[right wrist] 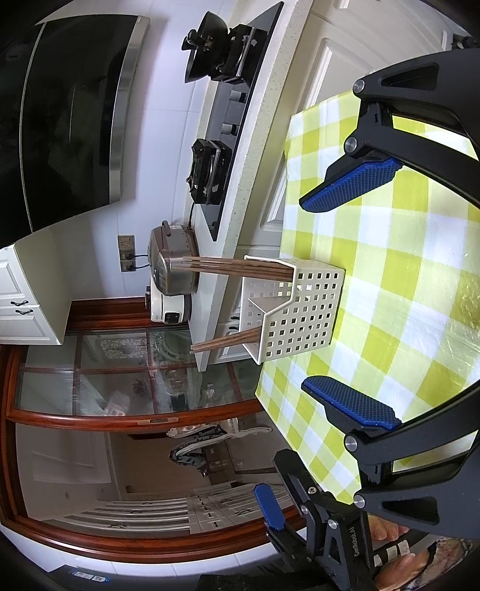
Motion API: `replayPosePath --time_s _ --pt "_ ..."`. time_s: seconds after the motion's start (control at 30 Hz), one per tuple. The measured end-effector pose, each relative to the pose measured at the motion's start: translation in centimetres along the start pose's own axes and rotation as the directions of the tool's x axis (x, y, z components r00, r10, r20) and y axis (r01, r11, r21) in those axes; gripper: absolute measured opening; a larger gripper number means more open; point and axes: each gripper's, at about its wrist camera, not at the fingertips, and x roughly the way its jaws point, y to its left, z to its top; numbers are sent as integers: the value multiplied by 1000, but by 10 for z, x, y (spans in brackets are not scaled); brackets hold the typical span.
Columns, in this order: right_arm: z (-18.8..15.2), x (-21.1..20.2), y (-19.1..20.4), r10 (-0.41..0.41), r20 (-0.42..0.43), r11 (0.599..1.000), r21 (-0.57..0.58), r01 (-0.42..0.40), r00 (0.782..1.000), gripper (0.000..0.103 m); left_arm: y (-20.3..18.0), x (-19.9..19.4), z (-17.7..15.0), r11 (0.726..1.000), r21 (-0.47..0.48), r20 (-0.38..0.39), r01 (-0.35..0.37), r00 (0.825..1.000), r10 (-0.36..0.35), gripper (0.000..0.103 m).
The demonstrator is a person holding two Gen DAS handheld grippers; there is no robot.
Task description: Organize utensils
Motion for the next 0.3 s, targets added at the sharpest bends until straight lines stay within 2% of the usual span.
replayPosePath --time_s 0.07,0.3 --pt "-2 0 1 2 -2 1000 -1 -2 1000 85 3 1 0 999 -22 -5 37 999 -37 99" --pt "-2 -4 3 4 2 1000 -7 -4 1000 85 5 -1 1 999 -28 -4 19 1000 -19 99"
